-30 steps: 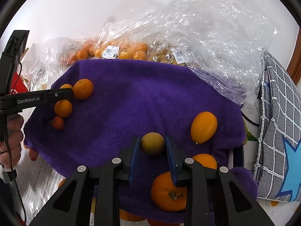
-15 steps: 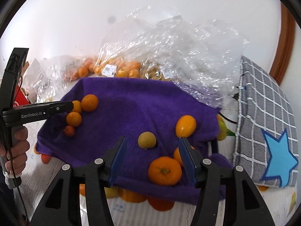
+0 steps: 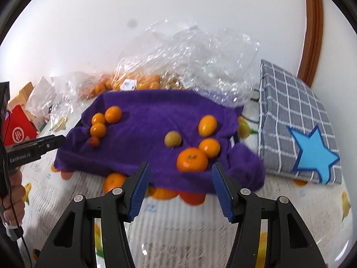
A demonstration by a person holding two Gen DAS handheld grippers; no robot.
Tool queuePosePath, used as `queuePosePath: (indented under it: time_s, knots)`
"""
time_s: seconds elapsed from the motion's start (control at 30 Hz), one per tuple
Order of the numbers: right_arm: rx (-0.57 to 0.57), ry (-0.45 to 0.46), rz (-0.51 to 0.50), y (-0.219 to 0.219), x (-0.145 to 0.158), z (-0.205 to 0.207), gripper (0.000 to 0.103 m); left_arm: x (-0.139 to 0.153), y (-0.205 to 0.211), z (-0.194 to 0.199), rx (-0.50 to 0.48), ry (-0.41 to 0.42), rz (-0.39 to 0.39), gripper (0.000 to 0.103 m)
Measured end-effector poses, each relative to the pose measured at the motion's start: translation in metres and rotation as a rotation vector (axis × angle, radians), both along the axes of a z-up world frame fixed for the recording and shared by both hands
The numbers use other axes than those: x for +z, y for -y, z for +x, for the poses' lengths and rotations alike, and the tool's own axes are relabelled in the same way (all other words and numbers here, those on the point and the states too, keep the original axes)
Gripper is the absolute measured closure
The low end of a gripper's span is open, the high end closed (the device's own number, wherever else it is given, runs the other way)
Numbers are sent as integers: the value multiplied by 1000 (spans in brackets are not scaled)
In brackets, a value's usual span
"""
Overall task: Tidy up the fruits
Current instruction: 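Pull back and close the right tool on another yellow-green fruit beside the towel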
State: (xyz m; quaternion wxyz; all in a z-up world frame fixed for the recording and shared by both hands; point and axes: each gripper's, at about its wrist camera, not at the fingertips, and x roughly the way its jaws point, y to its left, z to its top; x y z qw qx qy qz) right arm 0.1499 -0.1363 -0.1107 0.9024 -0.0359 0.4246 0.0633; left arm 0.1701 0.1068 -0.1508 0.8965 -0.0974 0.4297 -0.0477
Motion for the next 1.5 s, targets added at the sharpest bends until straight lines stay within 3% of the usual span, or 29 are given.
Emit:
queuePosePath:
  time_s: [0.13, 0.3, 0.5, 0.77, 0.97, 1.03, 1.27, 1.5]
  knots:
    - [48, -37, 10, -14, -13, -12, 56, -13, -11, -16, 32, -20, -17, 55]
    - [119, -64, 12, -37, -27, -17, 58, -28, -21, -30, 61, -45, -25, 55]
    - [126, -100, -9, -43, -45, -11, 69, -31, -27, -35, 72, -43, -19, 55]
    - [121, -150, 17, -42, -66, 0, 71, -30, -24, -33, 70, -43, -4, 55]
    - [134, -131, 10, -46, -69, 9, 71, -30, -22, -30, 64, -45, 0, 55]
    - [140, -132, 13, -47, -69, 12, 76, -31, -20, -28, 62, -50, -11, 55]
    - [131, -113, 36, -23, -58, 1, 76, -32, 16, -21, -24, -49, -30, 55]
    - [69, -79, 21, 23, -34, -22, 76, -32, 73, -12, -150, -48, -104, 54]
